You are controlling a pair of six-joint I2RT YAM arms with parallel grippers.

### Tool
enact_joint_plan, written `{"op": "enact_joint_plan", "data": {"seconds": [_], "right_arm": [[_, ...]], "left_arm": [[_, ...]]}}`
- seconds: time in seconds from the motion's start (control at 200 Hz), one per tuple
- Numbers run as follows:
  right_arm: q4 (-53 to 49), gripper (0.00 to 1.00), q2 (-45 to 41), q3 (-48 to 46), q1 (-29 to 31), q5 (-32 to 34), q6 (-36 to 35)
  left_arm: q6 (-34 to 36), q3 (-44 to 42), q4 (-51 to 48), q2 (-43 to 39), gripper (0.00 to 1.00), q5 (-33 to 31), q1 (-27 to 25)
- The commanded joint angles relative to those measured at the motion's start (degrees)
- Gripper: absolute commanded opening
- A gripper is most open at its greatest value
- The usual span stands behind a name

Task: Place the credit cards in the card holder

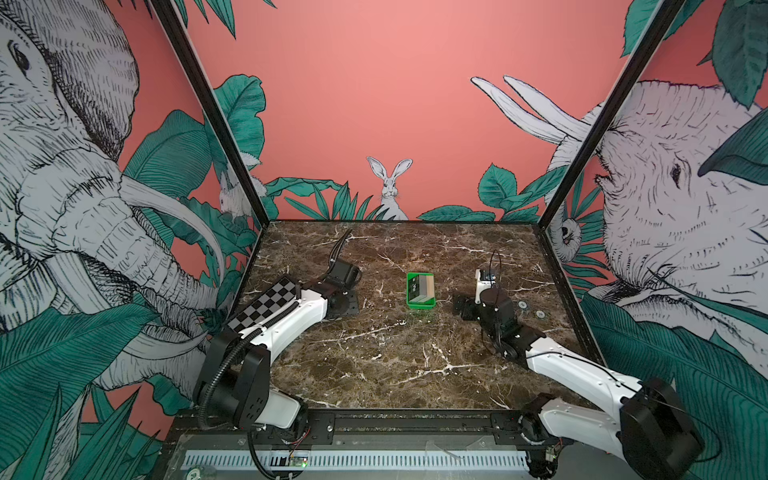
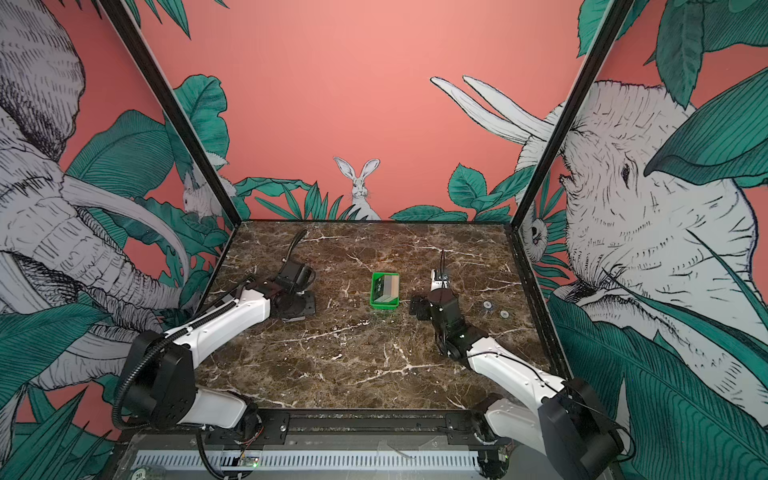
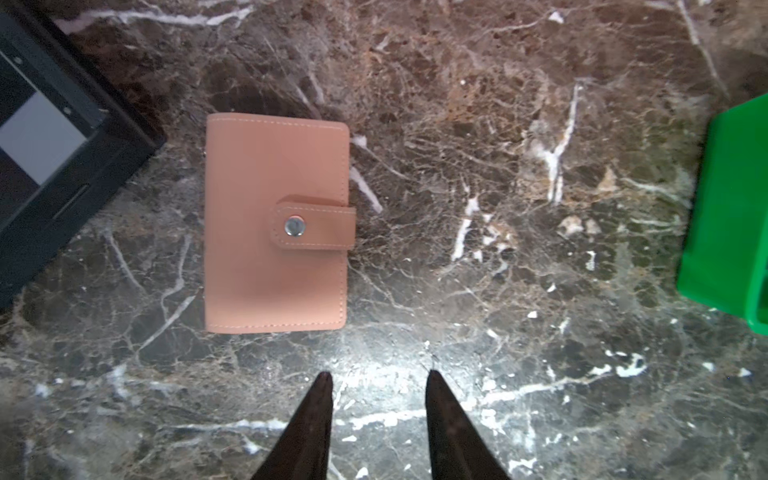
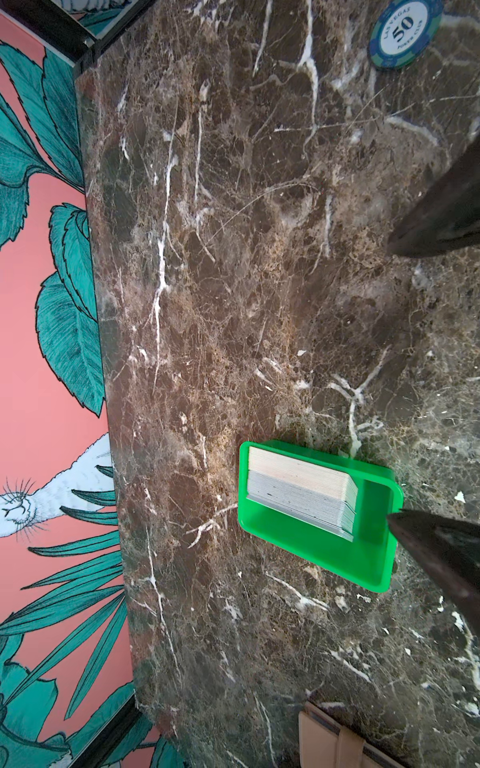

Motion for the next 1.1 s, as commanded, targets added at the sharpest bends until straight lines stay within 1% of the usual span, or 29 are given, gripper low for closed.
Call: {"op": "enact_joint_plan", "data": {"seconds": [0.0, 0.08, 0.18, 0.31, 0.34, 0.43, 0.61, 0.72, 0.82, 0.955, 1.095], "right_arm": [[2.2, 0.93, 0.4, 1.0, 0.5, 0.0, -0.5], [2.2, 0.93, 0.6, 0.9, 0.5, -0.1, -0.6], [2.3, 0.93, 0.8, 0.9, 0.5, -0.1, -0.5], [2.3, 0.93, 1.1, 1.0, 0.5, -0.1, -0.6], [2.4, 0.93, 1.2, 1.0, 0.5, -0.1, -0.6], [2.4, 0.93, 1.4, 1.0, 0.5, 0.0, -0.5], [2.4, 0.94, 1.9, 1.3, 0.5, -0.1, -0.5], [2.4, 0.94, 2.1, 1.3, 0.5, 0.0, -0.6], [2.4, 0.94, 2.2, 1.4, 0.5, 0.0, -0.5], [2.3, 0.93, 2.4, 1.5, 0.4, 0.0, -0.5], [2.4, 0.93, 2.8, 1.6, 0.5, -0.2, -0.3]], "left_arm": [[4.4, -0.6, 0.5, 0.9, 0.40, 0.4, 2.2], [5.5, -0.5, 1.3, 2.3, 0.42, 0.4, 3.3], [7.7, 0.3, 2.4, 4.0, 0.47, -0.2, 4.0], [9.6, 2.6, 1.2, 7.2, 0.48, -1.8, 5.7], [10.1, 3.0, 1.3, 7.8, 0.50, -2.1, 6.1], [11.1, 3.5, 2.0, 9.4, 0.59, -1.2, 8.2], [12.9, 5.0, 3.6, 12.9, 0.83, 2.8, 11.9], [16.7, 7.6, 3.0, 15.8, 0.93, 5.1, 12.5], [19.7, 10.0, 1.0, 18.7, 0.99, 5.9, 12.5], [21.2, 10.3, 1.7, 20.7, 0.99, 8.4, 12.6], [20.8, 9.4, 2.4, 21.7, 0.87, 10.8, 12.6]]}}
